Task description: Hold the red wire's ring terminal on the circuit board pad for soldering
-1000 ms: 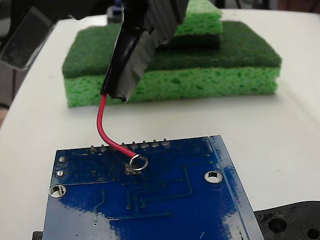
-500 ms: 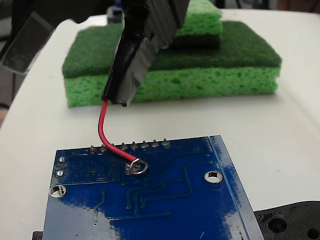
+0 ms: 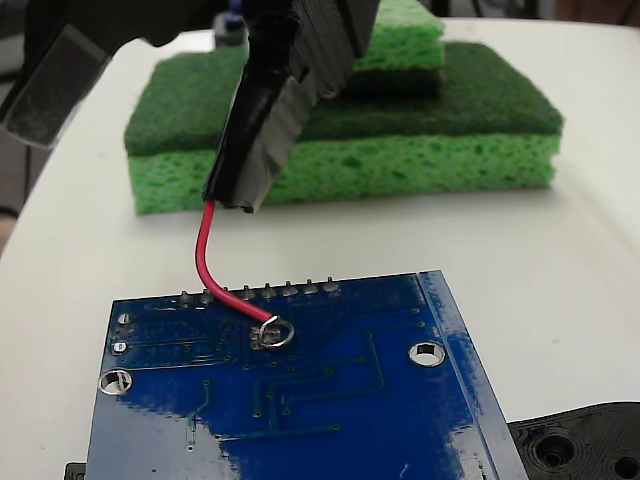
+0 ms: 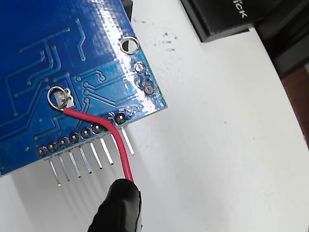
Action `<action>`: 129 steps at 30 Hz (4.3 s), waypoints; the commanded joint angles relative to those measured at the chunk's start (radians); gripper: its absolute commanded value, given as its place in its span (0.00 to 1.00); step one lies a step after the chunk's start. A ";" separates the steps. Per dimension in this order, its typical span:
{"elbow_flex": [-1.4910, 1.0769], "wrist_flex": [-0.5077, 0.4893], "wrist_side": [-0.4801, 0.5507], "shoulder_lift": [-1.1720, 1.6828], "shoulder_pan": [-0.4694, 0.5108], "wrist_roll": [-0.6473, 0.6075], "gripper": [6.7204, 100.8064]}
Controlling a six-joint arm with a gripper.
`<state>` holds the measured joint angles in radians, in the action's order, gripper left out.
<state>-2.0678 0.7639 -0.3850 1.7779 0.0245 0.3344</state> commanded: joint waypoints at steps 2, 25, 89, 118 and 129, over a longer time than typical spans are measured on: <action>0.009 -0.002 -0.012 0.000 0.000 0.002 0.99; 0.015 0.000 -0.011 -0.006 0.002 0.002 0.99; -0.397 -0.107 0.169 0.534 -0.018 -0.107 0.99; -0.867 0.000 0.270 1.275 -0.067 -0.229 0.99; -0.885 0.014 0.276 1.276 -0.067 -0.253 0.99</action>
<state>-2.9575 0.7793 -0.1089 3.0526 -0.0430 0.0813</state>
